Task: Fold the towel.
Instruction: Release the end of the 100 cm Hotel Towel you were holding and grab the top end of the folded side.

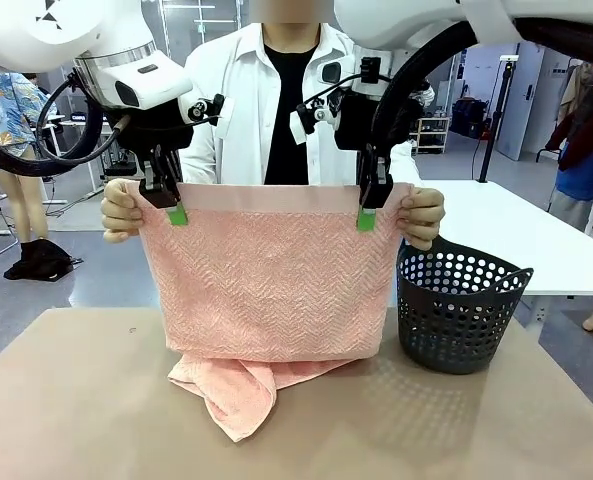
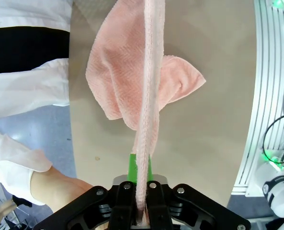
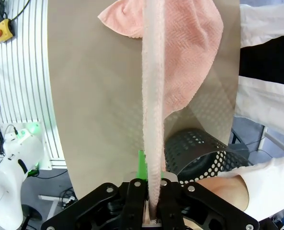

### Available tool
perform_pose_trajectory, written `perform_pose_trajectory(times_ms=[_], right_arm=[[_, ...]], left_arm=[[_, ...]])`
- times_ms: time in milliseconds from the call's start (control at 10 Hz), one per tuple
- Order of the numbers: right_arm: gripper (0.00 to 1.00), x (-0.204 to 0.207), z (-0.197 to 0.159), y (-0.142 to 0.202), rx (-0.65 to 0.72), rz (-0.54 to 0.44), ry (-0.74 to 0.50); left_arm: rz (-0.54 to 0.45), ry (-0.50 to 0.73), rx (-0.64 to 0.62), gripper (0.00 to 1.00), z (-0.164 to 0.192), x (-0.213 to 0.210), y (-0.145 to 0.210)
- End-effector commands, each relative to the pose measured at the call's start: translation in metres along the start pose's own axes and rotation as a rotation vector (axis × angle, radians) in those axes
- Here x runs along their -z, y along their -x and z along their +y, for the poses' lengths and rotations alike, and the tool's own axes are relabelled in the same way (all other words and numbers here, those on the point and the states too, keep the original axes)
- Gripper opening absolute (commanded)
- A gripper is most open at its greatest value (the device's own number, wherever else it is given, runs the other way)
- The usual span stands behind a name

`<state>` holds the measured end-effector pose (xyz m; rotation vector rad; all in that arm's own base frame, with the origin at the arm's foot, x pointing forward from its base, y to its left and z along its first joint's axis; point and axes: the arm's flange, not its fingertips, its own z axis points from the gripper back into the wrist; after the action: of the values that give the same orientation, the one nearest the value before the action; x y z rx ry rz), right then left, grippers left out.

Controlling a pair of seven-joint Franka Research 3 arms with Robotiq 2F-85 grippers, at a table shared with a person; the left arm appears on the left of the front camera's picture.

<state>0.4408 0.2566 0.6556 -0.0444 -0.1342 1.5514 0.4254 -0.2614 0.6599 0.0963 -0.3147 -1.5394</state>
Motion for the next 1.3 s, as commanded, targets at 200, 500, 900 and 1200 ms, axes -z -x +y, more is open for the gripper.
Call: perform_pose_trajectory(times_ms=[200,500,900,1200], right_arm=[[0.0,-0.0027,0.0015,0.0021,-0.008,-0.016,0.007],[0.0,-0.0027,0.0015,0.0021,-0.008,-0.016,0.007],[0.0,-0.0027,0.0015,0.0021,-0.008,-0.016,0.007],[0.0,-0.0027,0.0015,0.0021,-0.008,-0.016,0.007]], left_arm=[[0.0,-0.002,-0.001,0.0,0.0003,-0.0009,0.001],[0.0,-0.002,-0.001,0.0,0.0003,-0.0009,0.001],[0.0,-0.002,-0.001,0.0,0.0003,-0.0009,0.001],[0.0,-0.002,-0.001,0.0,0.0003,-0.0009,0.001]])
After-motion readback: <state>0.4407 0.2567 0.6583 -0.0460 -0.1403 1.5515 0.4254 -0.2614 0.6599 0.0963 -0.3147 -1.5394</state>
